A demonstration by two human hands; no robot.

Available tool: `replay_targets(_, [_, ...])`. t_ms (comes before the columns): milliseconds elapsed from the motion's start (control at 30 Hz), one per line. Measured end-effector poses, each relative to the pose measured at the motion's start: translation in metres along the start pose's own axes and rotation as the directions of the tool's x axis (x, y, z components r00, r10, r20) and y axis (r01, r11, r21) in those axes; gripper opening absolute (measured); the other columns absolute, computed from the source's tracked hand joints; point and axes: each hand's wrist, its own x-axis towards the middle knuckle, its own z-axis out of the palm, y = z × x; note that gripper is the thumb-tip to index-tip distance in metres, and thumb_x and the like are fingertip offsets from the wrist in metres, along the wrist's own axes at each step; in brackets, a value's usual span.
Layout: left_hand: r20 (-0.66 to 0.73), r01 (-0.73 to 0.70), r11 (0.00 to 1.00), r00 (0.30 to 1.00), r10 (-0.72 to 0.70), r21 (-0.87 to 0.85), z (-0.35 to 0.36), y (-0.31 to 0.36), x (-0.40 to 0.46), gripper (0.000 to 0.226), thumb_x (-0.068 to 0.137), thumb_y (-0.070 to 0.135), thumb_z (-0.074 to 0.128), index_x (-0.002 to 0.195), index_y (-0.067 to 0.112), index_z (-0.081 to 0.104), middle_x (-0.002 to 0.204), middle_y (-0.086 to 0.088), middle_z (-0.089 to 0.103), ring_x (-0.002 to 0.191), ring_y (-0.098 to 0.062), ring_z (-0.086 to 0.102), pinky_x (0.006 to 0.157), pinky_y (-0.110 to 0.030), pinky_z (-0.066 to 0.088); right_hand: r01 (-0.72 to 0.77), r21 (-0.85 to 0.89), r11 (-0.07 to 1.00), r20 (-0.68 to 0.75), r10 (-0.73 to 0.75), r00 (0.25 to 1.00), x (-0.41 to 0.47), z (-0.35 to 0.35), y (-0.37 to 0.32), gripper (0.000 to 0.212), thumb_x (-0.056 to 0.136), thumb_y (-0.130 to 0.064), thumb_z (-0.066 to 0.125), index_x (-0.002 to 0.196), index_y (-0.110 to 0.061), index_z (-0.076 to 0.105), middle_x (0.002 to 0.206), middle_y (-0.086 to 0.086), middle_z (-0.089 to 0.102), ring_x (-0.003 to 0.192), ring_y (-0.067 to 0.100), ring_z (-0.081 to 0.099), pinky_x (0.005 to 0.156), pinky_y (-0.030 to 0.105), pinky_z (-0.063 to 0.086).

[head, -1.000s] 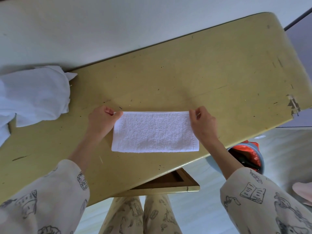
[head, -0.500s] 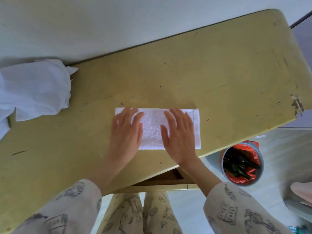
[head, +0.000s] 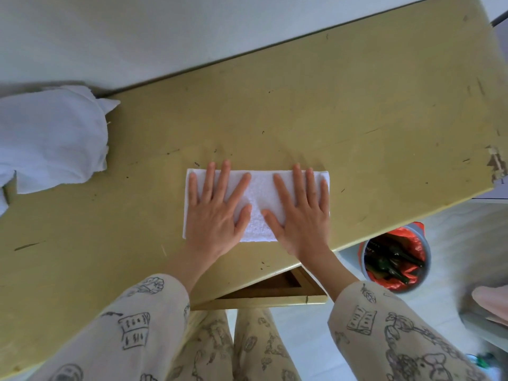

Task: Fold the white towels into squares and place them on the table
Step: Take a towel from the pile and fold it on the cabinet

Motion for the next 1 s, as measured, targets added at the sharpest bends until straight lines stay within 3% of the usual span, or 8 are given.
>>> replay_targets(233, [0.117,0.013,0.998,0.993,-0.006,-0.061,-0.012,0.001,0.004,0.055,0.095,0.045,0.026,0.146,0.027,0.019,0.153,-0.015,0.021,0.142,-0.035,0.016,0.11,-0.063,0.012,-0.021,-0.012,1.0,0.07,0.022,0.997,0.002,-0.01,-0.003,0.069,0.091,-0.063,0.006,0.146,-0.025,0.023,0.153,0.014,0.023,0.141,0.033,0.012,0.112,0.053,0.011])
replay_targets(333, [0.047,0.172,0.976,0.985,-0.167,-0.135,-0.021,-0.007,-0.003,0.048,0.096,0.035,0.034,0.141,0.018,0.029,0.149,-0.015,0.027,0.139,-0.035,0.022,0.111,-0.057,0.015,-0.034,-0.019,0.999,0.088,0.036,0.995,0.001,-0.009,-0.003,0.069,0.09,-0.063,0.005,0.147,-0.026,0.017,0.155,0.012,0.019,0.143,0.031,0.008,0.112,0.054,0.01])
replay_targets(400, [-0.014,0.434,0.867,0.893,-0.451,-0.243,-0.029,-0.014,-0.009,0.048,0.093,0.037,0.044,0.133,0.011,0.039,0.141,-0.016,0.037,0.133,-0.034,0.031,0.109,-0.05,0.025,-0.04,-0.03,0.999,0.094,0.043,0.995,0.001,-0.009,-0.003,0.069,0.09,-0.063,0.004,0.148,-0.026,0.012,0.155,0.012,0.017,0.143,0.031,0.007,0.113,0.054,0.009])
replay_targets(467, [0.033,0.696,0.636,0.683,-0.73,-0.334,-0.037,-0.017,-0.013,0.052,0.088,0.044,0.052,0.124,0.007,0.046,0.131,-0.018,0.042,0.122,-0.036,0.037,0.1,-0.046,0.029,-0.039,-0.029,0.999,0.099,0.041,0.994,0.0,-0.009,-0.003,0.068,0.09,-0.064,0.004,0.147,-0.026,0.009,0.156,0.01,0.014,0.143,0.03,0.006,0.113,0.054,0.008])
replay_targets(533, [0.143,0.8,0.508,0.571,-0.809,-0.32,-0.042,-0.013,-0.013,0.055,0.084,0.051,0.056,0.116,0.007,0.048,0.125,-0.017,0.041,0.116,-0.034,0.037,0.095,-0.044,0.029,-0.039,-0.032,0.999,0.1,0.042,0.994,0.0,-0.009,-0.004,0.068,0.09,-0.063,0.005,0.147,-0.027,0.009,0.156,0.009,0.012,0.143,0.029,0.004,0.113,0.054,0.008])
replay_targets(733, [0.296,0.819,0.502,0.571,-0.766,-0.279,-0.045,-0.008,-0.002,0.048,0.087,0.048,0.052,0.111,0.006,0.055,0.119,-0.013,0.042,0.113,-0.031,0.038,0.095,-0.042,0.03,-0.031,-0.038,0.999,0.105,0.035,0.994,0.001,-0.009,-0.003,0.068,0.091,-0.063,0.005,0.148,-0.027,0.014,0.156,0.01,0.016,0.144,0.029,0.006,0.114,0.053,0.007])
replay_targets(867, [0.287,0.776,0.539,0.625,-0.726,-0.327,-0.051,-0.008,-0.001,0.04,0.089,0.043,0.052,0.108,0.008,0.054,0.107,-0.009,0.054,0.098,-0.028,0.052,0.091,-0.042,0.038,-0.028,-0.035,0.999,0.092,0.032,0.995,0.001,-0.008,-0.003,0.068,0.091,-0.063,0.006,0.148,-0.026,0.015,0.156,0.01,0.016,0.144,0.03,0.008,0.114,0.053,0.007])
replay_targets(1000, [0.356,0.765,0.406,0.609,-0.708,-0.5,-0.058,-0.014,-0.003,0.043,0.088,0.038,0.058,0.116,0.007,0.047,0.101,0.001,0.057,0.084,-0.017,0.051,0.074,-0.034,0.043,-0.028,-0.037,0.999,0.091,0.031,0.995,0.001,-0.007,-0.002,0.067,0.091,-0.063,0.01,0.148,-0.027,0.01,0.157,0.008,0.012,0.144,0.029,0.005,0.114,0.053,0.006])
